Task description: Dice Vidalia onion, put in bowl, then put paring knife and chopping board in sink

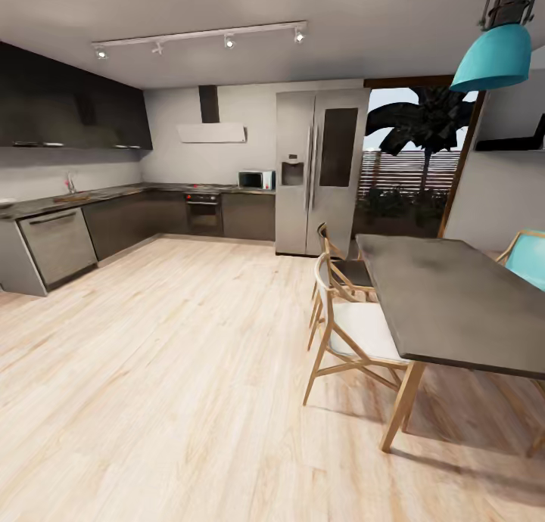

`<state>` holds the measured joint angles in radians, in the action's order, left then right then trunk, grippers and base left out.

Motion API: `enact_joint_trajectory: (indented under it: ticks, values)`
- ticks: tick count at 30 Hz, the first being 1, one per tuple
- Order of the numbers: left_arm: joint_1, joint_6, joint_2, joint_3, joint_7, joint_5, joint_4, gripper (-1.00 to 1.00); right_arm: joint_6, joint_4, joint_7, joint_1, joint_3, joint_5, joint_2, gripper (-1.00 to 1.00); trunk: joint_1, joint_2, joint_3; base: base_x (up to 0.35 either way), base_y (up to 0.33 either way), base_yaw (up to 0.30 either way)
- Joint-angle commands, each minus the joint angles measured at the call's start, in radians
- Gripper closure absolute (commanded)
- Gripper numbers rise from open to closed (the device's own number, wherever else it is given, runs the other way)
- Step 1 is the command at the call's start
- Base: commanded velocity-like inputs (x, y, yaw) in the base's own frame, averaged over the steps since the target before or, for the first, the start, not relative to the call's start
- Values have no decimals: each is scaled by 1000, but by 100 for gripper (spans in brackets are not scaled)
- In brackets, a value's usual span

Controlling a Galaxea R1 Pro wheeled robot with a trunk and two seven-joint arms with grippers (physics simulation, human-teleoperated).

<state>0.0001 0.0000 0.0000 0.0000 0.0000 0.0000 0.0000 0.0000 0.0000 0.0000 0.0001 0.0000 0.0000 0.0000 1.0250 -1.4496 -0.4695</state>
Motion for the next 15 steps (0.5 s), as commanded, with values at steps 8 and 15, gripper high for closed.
enact_joint_trajectory:
  ticks: [8, 15]
  values:
    - [-8, -8, -3, 9, -3, 5, -3, -100, -15, -27, -3, -38, 3, 2, 37, -100, 0, 0, 0, 0, 0, 0]
    - [-8, -6, -3, 9, -2, 4, -4, -100, -14, -28, -3, -39, 3, 2, 40, -100, 0, 0, 0, 0, 0, 0]
